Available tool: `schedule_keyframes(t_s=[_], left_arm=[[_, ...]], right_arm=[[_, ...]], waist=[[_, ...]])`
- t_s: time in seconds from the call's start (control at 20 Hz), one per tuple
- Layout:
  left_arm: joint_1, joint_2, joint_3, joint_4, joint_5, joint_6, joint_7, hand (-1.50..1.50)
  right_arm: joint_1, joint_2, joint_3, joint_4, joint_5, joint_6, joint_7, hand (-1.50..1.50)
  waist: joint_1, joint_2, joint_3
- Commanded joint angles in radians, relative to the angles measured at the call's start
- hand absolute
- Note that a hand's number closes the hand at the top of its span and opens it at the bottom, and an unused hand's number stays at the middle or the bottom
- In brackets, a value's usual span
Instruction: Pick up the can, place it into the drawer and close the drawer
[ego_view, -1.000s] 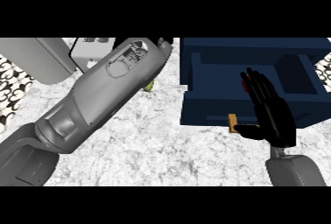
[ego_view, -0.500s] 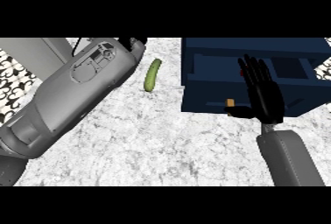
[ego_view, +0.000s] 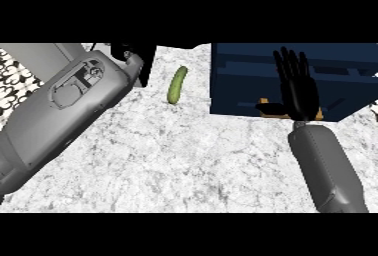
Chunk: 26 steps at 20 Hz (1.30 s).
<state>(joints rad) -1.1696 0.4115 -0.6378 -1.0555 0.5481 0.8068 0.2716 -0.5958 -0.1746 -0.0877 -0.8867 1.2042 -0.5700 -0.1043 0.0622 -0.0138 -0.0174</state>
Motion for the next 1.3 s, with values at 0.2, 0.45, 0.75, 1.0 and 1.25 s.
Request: schedule_keyframes(t_s=[0.2,0.45,0.75,1.0,1.25], left_arm=[[0.122,0.079,0.009,-0.132,-0.024,-0.016,0.027,-1.50],[0.188,0.103,0.035,-0.172,-0.024,-0.045,0.000,-1.50],[0.227,0.111,0.018,-0.266,-0.048,-0.024,0.039,-1.50],[0.299,0.110,0.016,-0.297,-0.069,-0.024,-0.009,-1.50],[0.331,0.096,0.019,-0.287,-0.089,-0.025,-0.029,-1.50]], right_arm=[[-0.213,0.042,-0.055,0.304,0.025,-0.113,0.027,-1.50],[-0.324,0.025,-0.102,0.448,0.012,-0.183,0.003,-1.50],[-0.429,0.002,-0.123,0.551,0.031,-0.217,0.042,-1.50],[-0.503,-0.053,-0.162,0.601,-0.005,-0.169,0.001,-1.50],[-0.532,-0.046,-0.179,0.639,-0.017,-0.172,-0.024,-1.50]], waist=[[0.006,0.024,0.019],[0.017,0.036,0.019],[0.036,0.037,0.020],[0.043,0.048,0.020],[0.029,0.051,0.020]])
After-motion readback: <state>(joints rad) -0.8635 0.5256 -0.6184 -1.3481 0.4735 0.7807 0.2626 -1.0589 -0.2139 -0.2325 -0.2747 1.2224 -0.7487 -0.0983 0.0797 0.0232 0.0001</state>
